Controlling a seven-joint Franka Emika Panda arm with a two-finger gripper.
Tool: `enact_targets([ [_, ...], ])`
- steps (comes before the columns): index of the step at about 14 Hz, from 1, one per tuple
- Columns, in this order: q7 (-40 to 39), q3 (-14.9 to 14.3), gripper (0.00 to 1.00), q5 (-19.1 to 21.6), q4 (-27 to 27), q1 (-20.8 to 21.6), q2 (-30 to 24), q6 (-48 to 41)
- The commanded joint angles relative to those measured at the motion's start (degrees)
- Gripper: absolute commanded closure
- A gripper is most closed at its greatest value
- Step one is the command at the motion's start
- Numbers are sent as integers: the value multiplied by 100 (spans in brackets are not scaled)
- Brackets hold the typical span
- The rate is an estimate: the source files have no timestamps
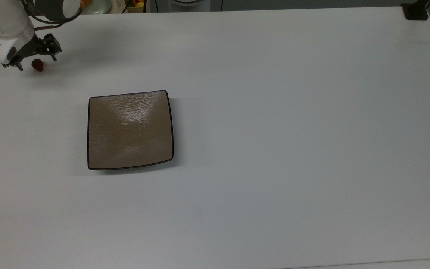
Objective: Strawberries on a ceramic plate
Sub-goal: 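Close the gripper on the red strawberry and lift it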
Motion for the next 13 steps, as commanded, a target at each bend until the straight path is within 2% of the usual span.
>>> enact_targets([
  [1,-350,-59,6,-371,-187,12,30,199],
  [2,-456,-59,11,-371,-213,3,30,191],
  [3,-570,-59,26,-371,-231,-15,30,182],
  [4,-598,-59,34,-371,-231,-15,30,164],
  [5,-598,-59,51,-362,-231,-15,30,138],
  [7,-572,-59,71,-310,-231,-15,21,112],
  [8,-545,-59,78,-310,-231,-6,4,103],
  [9,-510,-59,91,-292,-231,3,-31,85],
  [13,-537,-33,93,-266,-161,90,-382,-424],
])
